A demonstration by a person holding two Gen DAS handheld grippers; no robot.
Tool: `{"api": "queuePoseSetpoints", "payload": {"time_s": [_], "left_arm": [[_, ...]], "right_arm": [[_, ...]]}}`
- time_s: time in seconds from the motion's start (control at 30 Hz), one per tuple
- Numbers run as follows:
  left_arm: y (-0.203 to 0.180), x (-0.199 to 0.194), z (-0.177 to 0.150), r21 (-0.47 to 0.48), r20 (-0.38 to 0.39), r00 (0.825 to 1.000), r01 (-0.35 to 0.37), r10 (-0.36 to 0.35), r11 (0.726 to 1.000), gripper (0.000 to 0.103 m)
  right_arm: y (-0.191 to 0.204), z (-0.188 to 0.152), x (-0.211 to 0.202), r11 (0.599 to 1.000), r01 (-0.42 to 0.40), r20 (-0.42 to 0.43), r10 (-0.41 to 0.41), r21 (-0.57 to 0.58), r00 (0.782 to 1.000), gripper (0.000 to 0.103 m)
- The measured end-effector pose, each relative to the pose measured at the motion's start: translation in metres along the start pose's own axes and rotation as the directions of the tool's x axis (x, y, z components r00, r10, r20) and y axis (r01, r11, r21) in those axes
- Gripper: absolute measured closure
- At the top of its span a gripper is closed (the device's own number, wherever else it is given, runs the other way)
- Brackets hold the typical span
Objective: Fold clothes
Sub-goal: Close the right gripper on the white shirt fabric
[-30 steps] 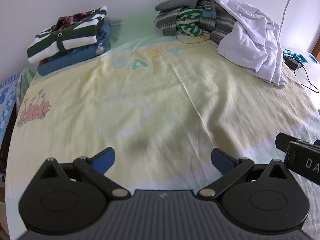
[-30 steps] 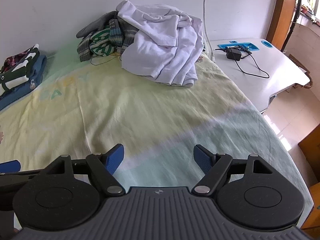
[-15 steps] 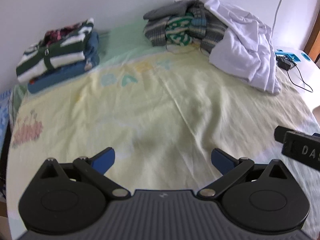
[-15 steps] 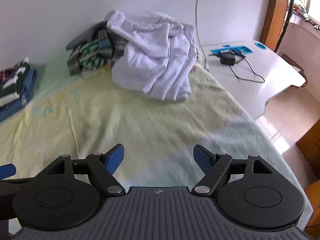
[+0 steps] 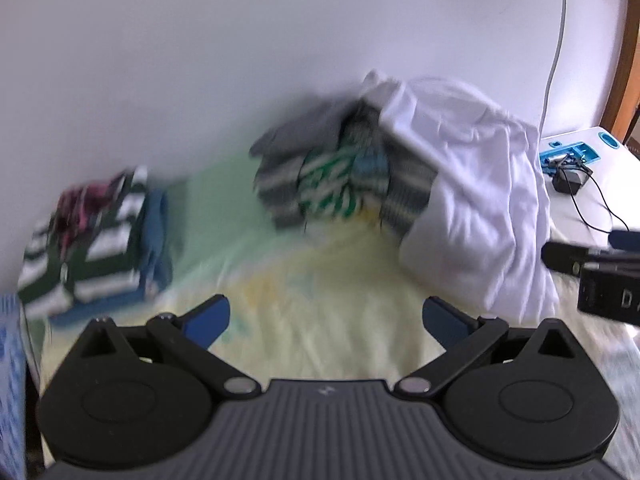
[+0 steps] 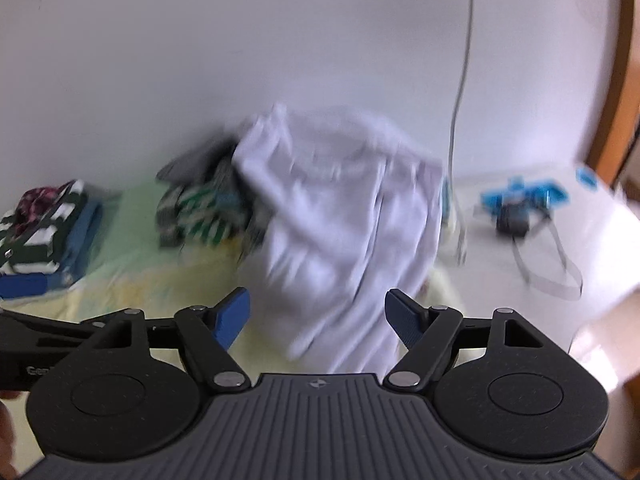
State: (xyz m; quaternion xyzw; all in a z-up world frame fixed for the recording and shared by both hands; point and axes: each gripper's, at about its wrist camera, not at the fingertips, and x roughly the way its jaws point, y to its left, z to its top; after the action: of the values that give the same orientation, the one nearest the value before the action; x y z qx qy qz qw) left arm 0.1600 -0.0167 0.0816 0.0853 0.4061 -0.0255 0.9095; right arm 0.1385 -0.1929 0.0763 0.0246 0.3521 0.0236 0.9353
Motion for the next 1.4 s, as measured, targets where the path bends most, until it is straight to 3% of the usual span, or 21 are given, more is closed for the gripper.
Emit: {"api": "queuePoseSetpoints", "payload": {"time_s": [0.23, 0.43, 0.6, 0.83, 0.87, 1.07, 1.1, 1.3, 1.4], "left_arm": [[-0.009, 0.050, 0.065, -0.040, 0.002, 1.000, 0.004, -0.004, 0.999, 0.001], [-0.026, 0.084, 0.109, -0.059, 0.037, 0.999, -0.007, 0.009, 0.998, 0.001], [-0.041, 0.120, 0.125, -0.059, -0.013, 1.000, 0.025, -0.026, 0.998, 0.001], [-0.051, 0.156, 0.132, -0.089, -0.051, 0.998, 0.028, -0.032, 0.996, 0.005], [-0.052, 0.161, 0.132, -0.085, -0.058, 0.998, 0.019, -0.024, 0.996, 0.010], [-0.050, 0.169, 0.132, -0.109, -0.073, 0.995, 0.062, -0.070, 0.992, 0.034], [-0.052, 0.167, 0.132, -0.101, -0.066, 0.995, 0.065, -0.072, 0.993, 0.046], [-0.056, 0.149, 0.124, -0.078, -0.023, 0.997, 0.078, -0.080, 0.994, 0.079], [-0.051, 0.141, 0.120, -0.081, -0.004, 0.996, 0.086, -0.086, 0.993, 0.085]], "right_arm": [[-0.035, 0.066, 0.065, 0.996, -0.066, 0.016, 0.067, -0.064, 0.998, 0.032], [-0.049, 0.109, 0.122, 0.997, -0.034, 0.034, 0.036, -0.063, 0.999, 0.032], [-0.050, 0.122, 0.165, 0.995, -0.055, 0.011, 0.056, -0.079, 0.998, 0.031], [-0.056, 0.115, 0.205, 0.995, -0.064, -0.025, 0.062, -0.080, 0.998, 0.035], [-0.056, 0.114, 0.209, 0.994, -0.066, -0.026, 0.064, -0.089, 0.998, 0.038], [-0.061, 0.105, 0.191, 0.989, -0.088, 0.042, 0.093, -0.115, 0.995, 0.084], [-0.063, 0.104, 0.186, 0.988, -0.092, 0.051, 0.099, -0.120, 0.994, 0.092], [-0.071, 0.100, 0.162, 0.986, -0.136, 0.084, 0.144, -0.097, 0.986, 0.099], [-0.075, 0.097, 0.146, 0.983, -0.152, 0.093, 0.161, -0.105, 0.983, 0.101]]}}
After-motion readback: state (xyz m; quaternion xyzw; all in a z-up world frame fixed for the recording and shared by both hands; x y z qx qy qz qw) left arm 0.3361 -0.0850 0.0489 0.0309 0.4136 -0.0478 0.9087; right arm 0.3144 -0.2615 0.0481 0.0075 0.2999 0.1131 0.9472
